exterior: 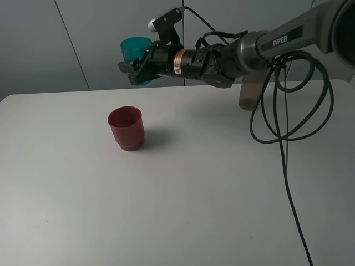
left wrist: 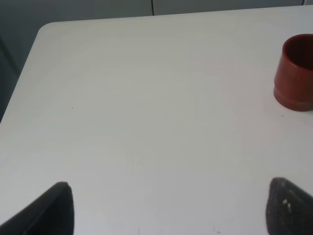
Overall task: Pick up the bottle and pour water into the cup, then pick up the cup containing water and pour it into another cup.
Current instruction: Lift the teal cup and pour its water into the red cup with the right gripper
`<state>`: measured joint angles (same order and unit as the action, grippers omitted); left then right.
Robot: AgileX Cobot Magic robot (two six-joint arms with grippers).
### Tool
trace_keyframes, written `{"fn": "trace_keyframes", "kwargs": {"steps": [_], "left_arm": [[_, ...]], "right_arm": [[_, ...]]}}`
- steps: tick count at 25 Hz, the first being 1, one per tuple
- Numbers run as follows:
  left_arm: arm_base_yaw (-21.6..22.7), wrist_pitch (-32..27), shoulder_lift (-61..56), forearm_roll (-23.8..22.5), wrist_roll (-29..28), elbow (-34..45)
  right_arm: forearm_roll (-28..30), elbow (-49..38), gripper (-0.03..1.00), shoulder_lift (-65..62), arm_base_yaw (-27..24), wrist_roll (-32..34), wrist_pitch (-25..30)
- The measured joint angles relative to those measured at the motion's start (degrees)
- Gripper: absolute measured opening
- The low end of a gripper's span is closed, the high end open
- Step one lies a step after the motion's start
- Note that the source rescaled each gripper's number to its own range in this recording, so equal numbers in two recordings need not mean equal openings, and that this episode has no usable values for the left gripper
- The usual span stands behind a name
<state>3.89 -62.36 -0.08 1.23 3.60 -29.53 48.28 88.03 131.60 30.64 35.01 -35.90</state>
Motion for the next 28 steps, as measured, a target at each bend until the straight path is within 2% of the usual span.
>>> {"fn": "trace_keyframes", "kwargs": {"steps": [12,21,28], "left_arm": [[0.0,0.0,0.0,0.0,0.0,0.0],[0.0,0.0,0.0,0.0,0.0,0.0],[0.0,0.0,0.0,0.0,0.0,0.0]], "right_arm": [[2.5,1.9,0.06,3.5,0.0,-3.3,0.5],[7.7,1.9,0.06,3.7,0.0,-18.1,0.1],[10.9,1.9,0.06,3.7,0.0,-31.3,-3.4]]}}
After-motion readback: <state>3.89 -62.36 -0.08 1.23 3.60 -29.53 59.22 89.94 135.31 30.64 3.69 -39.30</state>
